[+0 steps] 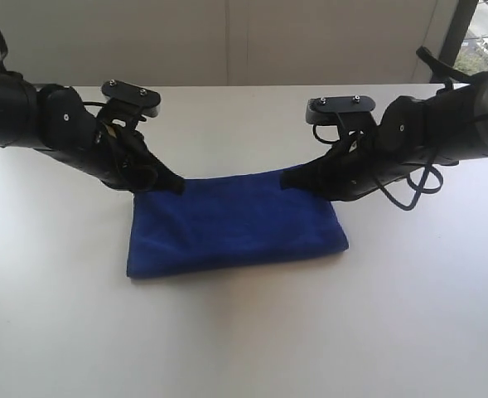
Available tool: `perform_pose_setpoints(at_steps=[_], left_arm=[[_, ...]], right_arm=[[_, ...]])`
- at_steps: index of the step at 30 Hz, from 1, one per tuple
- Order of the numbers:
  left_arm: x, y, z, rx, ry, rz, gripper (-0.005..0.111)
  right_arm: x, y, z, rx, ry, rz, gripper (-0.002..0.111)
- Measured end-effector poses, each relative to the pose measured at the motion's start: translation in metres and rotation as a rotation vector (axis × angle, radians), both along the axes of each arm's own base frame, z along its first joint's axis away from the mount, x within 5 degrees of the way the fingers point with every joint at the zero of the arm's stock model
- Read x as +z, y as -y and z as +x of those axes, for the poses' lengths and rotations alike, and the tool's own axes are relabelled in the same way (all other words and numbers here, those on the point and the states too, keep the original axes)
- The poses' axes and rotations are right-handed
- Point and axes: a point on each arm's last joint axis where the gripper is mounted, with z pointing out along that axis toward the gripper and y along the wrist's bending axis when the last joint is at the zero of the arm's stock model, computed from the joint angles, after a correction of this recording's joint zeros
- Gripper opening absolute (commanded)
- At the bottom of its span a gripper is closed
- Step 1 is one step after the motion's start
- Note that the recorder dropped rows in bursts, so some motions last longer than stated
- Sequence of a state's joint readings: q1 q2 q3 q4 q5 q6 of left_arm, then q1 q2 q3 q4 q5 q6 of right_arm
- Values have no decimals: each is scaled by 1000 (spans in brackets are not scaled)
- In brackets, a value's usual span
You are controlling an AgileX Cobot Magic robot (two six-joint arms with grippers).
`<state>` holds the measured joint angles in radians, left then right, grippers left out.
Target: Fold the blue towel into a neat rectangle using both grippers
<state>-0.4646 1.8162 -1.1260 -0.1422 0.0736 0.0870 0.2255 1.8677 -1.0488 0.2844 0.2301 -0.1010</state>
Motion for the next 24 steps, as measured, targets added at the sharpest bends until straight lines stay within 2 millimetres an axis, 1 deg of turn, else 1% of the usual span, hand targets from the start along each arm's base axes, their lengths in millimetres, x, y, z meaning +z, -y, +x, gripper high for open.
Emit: perform_pose_setpoints(at_steps=[4, 9, 12, 16, 21, 24], left_arm=[[-8, 2, 6, 10, 27, -5, 0], [-29, 4, 12, 19, 28, 3, 0], [-40, 2, 16, 18, 24, 20, 0], [-47, -5, 21, 33, 24, 29, 0], [-44, -9, 23, 47, 34, 25, 0], [-29, -11, 22, 48, 63, 10, 0]], right_arm=[[0, 0, 0, 3, 0, -2, 0], [0, 0, 0, 3, -3, -2, 0], [0, 0, 0, 4, -5, -3, 0], [0, 0, -1, 5, -7, -2, 0], [0, 0, -1, 5, -10, -2, 0], [2, 0, -1, 21, -6, -11, 0]])
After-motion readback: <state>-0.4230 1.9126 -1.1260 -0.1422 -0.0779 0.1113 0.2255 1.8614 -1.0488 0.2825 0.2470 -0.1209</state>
